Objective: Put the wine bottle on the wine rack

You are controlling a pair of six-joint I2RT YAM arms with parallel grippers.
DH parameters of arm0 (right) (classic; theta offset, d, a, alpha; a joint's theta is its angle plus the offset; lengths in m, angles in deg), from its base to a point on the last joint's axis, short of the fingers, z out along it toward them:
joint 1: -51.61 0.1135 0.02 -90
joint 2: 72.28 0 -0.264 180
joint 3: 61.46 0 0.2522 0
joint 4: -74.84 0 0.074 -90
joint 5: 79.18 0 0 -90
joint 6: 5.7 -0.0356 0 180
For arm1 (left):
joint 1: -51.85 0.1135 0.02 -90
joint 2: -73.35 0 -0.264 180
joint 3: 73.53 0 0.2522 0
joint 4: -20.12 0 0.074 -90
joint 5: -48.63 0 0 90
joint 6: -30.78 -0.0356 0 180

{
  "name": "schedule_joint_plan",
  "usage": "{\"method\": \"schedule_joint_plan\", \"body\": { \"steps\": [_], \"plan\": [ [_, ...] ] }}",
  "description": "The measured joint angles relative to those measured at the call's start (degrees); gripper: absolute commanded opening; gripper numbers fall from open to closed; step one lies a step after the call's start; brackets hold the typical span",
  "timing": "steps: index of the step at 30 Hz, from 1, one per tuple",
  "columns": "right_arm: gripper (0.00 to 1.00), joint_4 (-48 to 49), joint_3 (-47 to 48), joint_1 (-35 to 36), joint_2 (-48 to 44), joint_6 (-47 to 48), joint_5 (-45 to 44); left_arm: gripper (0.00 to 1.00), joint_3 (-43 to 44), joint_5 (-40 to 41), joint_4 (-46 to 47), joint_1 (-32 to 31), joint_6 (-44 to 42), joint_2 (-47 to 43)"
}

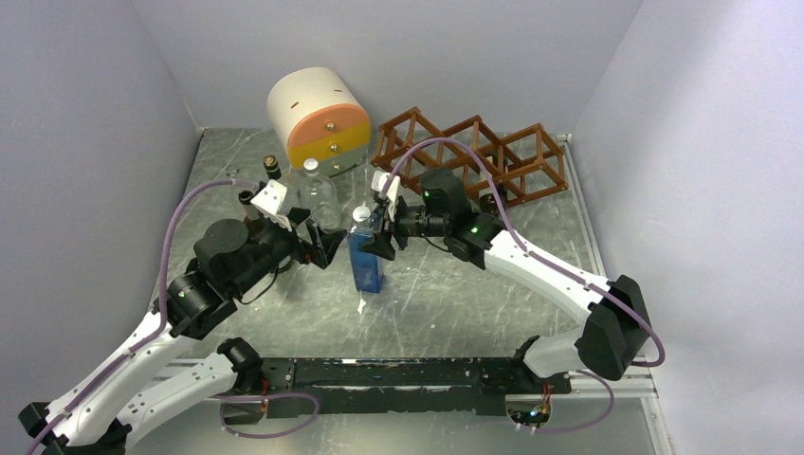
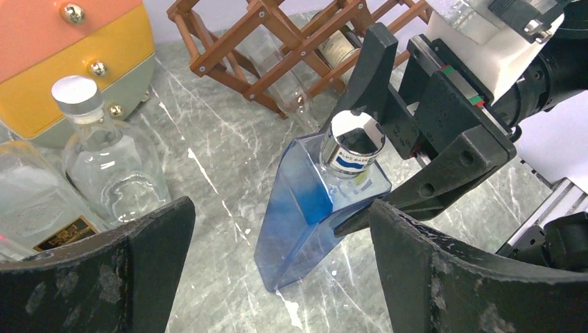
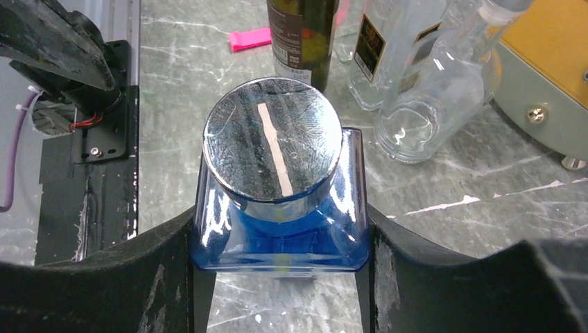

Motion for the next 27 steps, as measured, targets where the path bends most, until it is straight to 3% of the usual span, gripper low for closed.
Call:
{"method": "schedule_joint_plan", "body": {
  "steps": [7, 13, 27],
  "plan": [
    [0.03, -5.73, 3.32, -0.98, -0.04, -0.81, -1.38, 0.99, -2.36, -1.88, 3.17, 0.00, -0.98, 0.15],
    [0.00, -6.67, 4.72, -6.93, -3.23, -6.23, -0.90, 0.99, -3.48, -7.04, 6.10, 0.00, -1.84, 2.97],
    [0.00, -4.83, 6.78, -14.21, -14.62, -13.75, -0.76, 0.97, -0.81, -28.20, 15.34, 2.49, -6.88, 20.55]
  ]
}}
